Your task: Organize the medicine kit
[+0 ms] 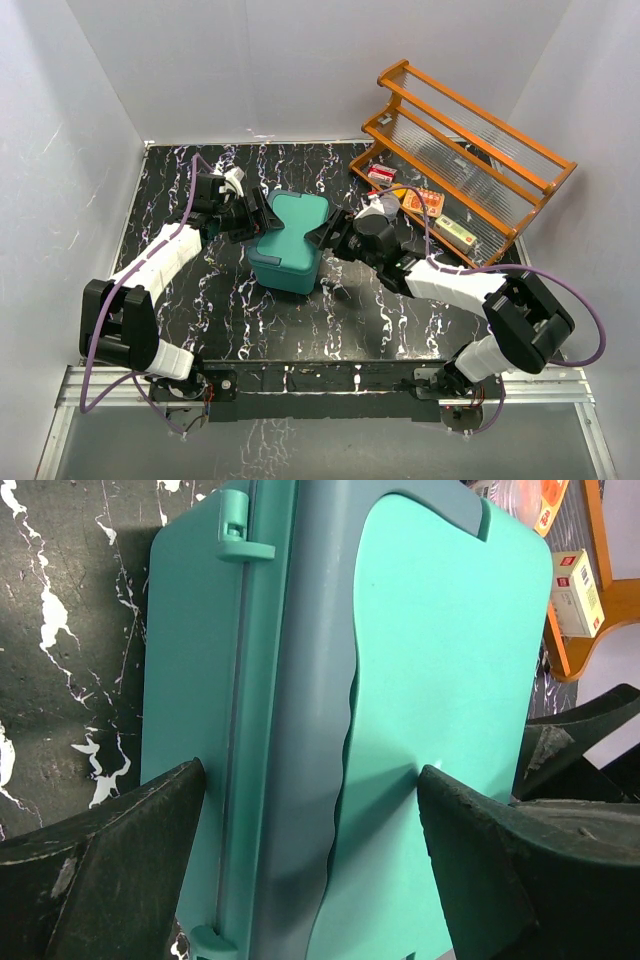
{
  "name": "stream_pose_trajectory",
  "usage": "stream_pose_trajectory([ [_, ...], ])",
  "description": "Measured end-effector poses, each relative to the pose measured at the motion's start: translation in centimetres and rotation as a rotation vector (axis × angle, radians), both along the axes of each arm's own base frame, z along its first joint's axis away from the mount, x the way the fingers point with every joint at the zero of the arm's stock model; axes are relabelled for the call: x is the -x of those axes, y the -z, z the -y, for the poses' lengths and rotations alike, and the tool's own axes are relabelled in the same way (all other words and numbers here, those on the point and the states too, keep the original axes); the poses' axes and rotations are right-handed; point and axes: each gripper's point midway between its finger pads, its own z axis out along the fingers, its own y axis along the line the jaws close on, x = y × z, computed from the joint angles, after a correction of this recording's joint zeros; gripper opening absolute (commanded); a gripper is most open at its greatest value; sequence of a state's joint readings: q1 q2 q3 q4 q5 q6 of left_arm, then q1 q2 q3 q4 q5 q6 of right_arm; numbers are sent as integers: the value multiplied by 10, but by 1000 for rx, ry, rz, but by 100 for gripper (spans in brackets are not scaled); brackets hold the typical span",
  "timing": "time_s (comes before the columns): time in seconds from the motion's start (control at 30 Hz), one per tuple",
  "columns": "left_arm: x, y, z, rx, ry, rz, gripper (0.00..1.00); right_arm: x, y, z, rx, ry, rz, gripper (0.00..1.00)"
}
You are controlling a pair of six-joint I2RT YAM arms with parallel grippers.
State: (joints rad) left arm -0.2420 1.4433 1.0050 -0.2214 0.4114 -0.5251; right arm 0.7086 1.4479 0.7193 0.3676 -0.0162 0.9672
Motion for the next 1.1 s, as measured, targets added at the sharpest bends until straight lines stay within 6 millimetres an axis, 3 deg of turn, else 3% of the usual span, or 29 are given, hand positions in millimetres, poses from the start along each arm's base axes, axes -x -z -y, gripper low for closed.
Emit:
stream_pose_trajectory([
  [0.3,2,0,0,8,12,6,84,-8,0,1,214,68,-35,49],
  [0.6,2,0,-1,7,13,8,84,-10,-2,3,275,90,-63,36],
  [0.9,2,0,-1,7,13,8,84,-12,-8,2,355,83,-45,32],
  [1.1,2,0,-1,7,12,8,84,-13,-8,2,360,81,-43,49],
])
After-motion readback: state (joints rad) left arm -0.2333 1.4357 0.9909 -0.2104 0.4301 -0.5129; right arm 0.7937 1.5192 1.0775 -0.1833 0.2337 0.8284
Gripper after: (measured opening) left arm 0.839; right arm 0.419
